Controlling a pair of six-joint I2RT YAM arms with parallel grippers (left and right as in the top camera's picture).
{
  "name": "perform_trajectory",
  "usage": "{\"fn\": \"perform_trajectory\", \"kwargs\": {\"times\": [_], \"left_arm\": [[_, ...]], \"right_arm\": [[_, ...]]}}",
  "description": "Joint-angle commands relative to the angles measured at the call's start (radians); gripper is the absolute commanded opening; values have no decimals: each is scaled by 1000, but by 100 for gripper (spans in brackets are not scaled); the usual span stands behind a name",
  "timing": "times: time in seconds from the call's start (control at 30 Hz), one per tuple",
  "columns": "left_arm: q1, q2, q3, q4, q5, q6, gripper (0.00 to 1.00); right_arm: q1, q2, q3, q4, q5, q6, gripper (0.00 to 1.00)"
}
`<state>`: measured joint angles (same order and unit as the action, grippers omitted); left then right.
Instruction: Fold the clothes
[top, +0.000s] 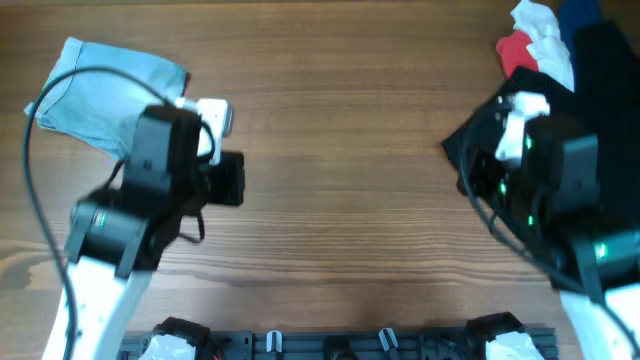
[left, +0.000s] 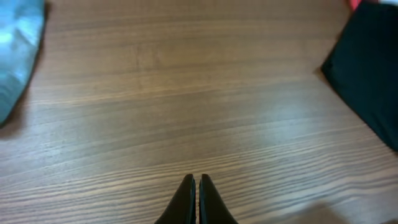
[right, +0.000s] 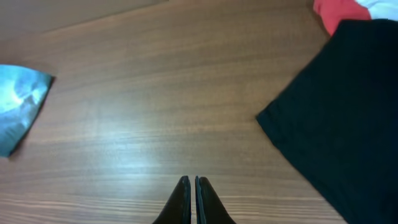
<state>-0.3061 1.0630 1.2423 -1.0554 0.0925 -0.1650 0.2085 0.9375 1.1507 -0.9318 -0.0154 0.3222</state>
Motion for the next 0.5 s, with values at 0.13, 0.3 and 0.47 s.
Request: {"fn": "perform_trajectory", "kwargs": {"times": [0.13,0.3,0.47], "left_arm": [[-4,-219,-122,58,-151,-34,4],[-4,-218,-163,73,-185,-34,100],[-4,-165,-163,68,-184,-34,100]], "right_arm": [[6,-247,-169,71,50,31,4],[6,-248,-204,66,69,52,50],[6,-215,-204,52,68,51,100]]}}
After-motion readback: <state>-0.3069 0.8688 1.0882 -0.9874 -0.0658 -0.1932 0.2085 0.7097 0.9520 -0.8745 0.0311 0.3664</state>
